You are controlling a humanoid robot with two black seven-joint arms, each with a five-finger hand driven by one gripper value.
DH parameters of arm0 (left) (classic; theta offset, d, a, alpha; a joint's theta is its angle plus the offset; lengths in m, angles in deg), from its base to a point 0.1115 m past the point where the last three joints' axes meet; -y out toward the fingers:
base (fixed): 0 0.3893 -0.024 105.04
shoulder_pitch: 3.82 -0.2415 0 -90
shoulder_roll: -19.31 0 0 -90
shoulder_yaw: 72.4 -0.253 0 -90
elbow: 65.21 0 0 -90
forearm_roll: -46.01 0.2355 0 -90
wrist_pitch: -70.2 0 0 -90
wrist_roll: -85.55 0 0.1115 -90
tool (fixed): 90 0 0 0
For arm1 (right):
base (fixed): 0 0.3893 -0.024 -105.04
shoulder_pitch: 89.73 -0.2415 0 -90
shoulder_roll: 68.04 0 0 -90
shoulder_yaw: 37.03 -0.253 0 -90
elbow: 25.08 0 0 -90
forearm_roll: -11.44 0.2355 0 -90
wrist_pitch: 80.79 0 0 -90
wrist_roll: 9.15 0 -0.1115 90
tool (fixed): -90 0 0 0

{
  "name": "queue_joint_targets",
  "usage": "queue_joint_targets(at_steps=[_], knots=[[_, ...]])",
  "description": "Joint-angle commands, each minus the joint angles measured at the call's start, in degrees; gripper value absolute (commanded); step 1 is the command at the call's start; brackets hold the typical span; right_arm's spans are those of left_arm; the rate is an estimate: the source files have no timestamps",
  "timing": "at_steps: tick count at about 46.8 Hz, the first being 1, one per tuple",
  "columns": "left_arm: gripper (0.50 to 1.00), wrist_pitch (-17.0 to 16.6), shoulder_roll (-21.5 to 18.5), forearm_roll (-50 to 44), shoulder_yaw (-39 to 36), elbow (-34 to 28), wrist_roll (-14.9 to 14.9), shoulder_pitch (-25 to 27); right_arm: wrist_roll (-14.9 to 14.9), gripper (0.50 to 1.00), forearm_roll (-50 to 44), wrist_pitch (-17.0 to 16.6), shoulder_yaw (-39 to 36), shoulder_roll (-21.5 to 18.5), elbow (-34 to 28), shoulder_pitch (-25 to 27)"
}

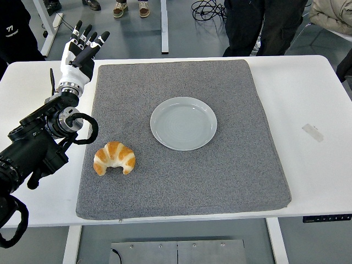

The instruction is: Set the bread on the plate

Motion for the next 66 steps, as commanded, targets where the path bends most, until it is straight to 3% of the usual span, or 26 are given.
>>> queue_joint_targets(at_steps=[1,14,19,31,38,44,53,66], knots=[[0.984,0.1,-0.3,0.1,-0.1,-0.1,0.0,0.1,0.0,1.000,0.0,0.0,0.0,0.0,0.0,0.0],[0.984,0.5,-4.7,0.4,-1.4,-1.1,-0.1,1.4,0.0,1.000,0.0,0.0,0.0,0.0,0.0,0.0],[0.984,1.1,-7.0,0.3,-7.5,-2.0,-0.3,2.9,0.0,1.000,0.0,0.0,0.0,0.0,0.0,0.0],[0.984,1.1,-15.9,0.4,-21.9,-10.7,-0.2,7.1,0.0,1.000,0.0,0.0,0.0,0.0,0.0,0.0],[0.984,1.4,-18.5,2.1,-27.4,-11.8,-0.1,9.1,0.0,1.000,0.0,0.0,0.0,0.0,0.0,0.0],[0.984,5.1,-19.2,7.2,-27.6,-11.7,0.0,10.1,0.0,1.000,0.0,0.0,0.0,0.0,0.0,0.0],[0.984,12.7,-23.7,14.7,-26.7,-13.0,0.2,11.3,0.0,1.000,0.0,0.0,0.0,0.0,0.0,0.0],[0.984,13.0,-32.7,26.3,-26.9,-25.9,0.2,12.7,0.0,1.000,0.0,0.0,0.0,0.0,0.0,0.0]])
